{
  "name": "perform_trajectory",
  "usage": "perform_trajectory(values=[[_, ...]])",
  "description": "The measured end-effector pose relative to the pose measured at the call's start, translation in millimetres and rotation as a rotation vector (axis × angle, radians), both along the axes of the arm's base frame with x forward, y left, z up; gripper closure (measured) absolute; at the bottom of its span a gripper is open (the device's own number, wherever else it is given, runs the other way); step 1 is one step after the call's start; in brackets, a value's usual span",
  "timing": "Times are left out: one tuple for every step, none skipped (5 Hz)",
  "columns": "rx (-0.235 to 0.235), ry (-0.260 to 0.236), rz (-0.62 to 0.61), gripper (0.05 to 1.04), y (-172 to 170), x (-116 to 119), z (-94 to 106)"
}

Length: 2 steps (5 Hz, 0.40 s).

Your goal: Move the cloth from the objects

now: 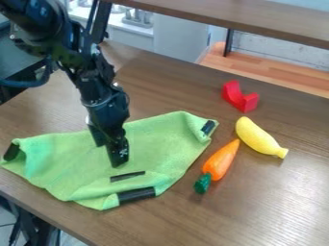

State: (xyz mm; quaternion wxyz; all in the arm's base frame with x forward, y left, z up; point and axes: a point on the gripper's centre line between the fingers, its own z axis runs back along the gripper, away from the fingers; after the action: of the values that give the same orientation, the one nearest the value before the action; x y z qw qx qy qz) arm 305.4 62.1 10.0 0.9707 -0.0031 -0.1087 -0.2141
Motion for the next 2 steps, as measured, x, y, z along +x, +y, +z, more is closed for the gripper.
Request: perform_trajectory(values=[[0.005,-0.028,0.032,0.083,7,22,0.1],[-0.003,-0.032,0.08,0.083,15,51,0.7]])
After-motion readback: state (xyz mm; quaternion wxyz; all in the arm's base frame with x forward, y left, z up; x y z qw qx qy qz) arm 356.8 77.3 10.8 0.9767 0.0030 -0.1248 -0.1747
